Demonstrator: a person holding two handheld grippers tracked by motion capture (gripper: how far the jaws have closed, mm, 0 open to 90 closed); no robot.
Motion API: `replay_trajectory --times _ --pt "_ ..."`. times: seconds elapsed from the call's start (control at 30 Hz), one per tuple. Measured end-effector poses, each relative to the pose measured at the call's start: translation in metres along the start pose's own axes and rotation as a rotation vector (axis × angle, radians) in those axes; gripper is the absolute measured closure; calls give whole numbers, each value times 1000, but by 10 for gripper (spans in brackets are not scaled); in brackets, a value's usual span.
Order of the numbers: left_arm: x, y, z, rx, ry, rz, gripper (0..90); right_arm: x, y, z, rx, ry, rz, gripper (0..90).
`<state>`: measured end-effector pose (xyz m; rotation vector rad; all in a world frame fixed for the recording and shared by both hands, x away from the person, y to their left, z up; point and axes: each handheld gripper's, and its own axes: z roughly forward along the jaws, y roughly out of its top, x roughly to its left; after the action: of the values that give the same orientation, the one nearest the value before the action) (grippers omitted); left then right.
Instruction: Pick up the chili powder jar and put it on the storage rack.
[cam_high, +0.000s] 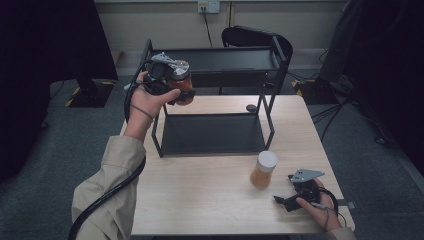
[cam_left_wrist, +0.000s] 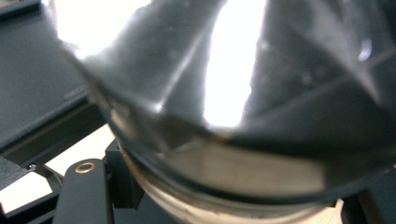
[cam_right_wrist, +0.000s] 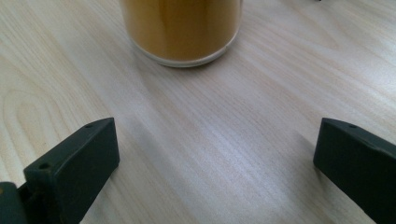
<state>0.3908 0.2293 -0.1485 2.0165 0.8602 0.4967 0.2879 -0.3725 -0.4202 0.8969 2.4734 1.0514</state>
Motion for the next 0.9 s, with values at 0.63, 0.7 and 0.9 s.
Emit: replay_trajectory --times 0.63,0.7,0.9 --pt "3 31 -13 15 31 -11 304 0 0 0 0 0 0 0" --pt "5 34 -13 16 31 -14 304 0 0 0 0 0 0 0" --pt "7 42 -15 14 37 -21 304 0 0 0 0 0 0 0"
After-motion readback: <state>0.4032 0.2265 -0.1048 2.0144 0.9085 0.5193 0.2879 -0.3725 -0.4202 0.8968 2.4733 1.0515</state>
